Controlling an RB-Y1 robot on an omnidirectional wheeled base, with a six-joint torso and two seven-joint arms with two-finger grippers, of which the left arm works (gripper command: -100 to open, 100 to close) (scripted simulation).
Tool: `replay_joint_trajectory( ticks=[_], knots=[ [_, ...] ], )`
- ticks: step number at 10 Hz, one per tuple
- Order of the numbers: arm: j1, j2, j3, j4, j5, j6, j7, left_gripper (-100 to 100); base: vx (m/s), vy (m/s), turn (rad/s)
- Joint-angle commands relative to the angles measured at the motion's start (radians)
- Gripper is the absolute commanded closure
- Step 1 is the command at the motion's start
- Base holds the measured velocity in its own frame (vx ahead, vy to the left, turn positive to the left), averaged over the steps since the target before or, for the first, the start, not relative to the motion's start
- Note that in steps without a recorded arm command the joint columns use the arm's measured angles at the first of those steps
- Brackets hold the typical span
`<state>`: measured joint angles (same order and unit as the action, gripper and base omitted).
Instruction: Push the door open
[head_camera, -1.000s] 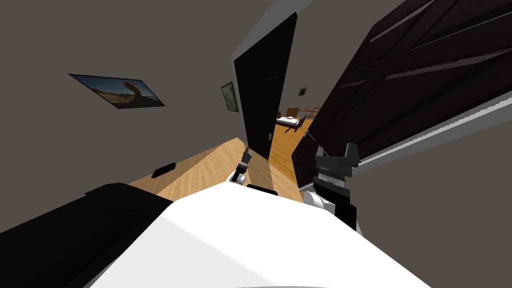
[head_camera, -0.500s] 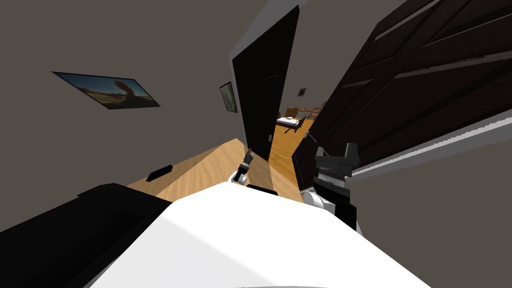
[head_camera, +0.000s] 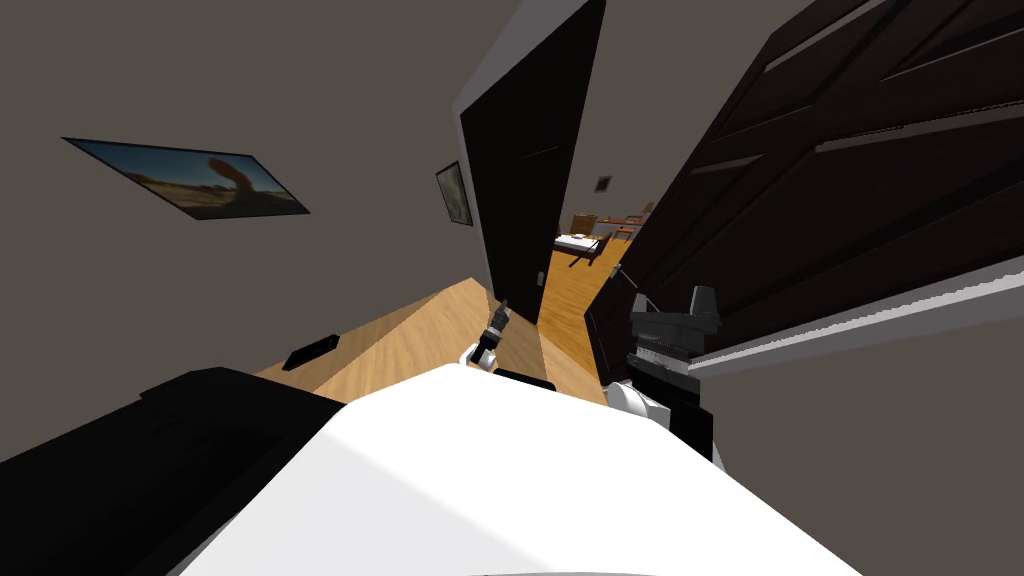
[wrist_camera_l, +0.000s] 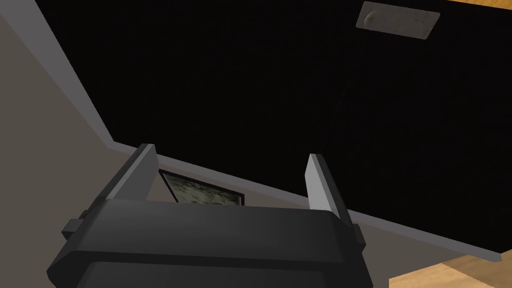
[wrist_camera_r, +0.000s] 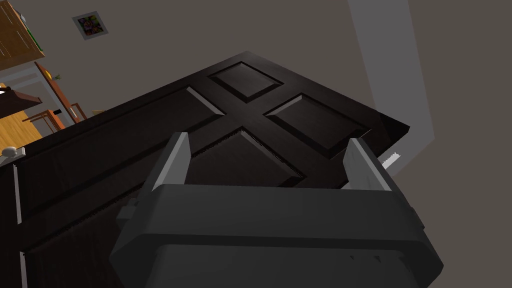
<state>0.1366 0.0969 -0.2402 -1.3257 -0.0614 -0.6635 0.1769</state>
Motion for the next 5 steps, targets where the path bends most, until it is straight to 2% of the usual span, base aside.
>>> replay_joint_trajectory(
  ticks=[1, 5],
  knots=[
    [-0.018, 0.0, -0.007, 0.037, -0.005, -0.006, 0.002, -100, 0.109, 0.032, -0.02],
    [-0.056, -0.002, -0.025, 0.126, -0.02, -0.025, 0.006, -100, 0.102, 0.021, -0.018]
  ],
)
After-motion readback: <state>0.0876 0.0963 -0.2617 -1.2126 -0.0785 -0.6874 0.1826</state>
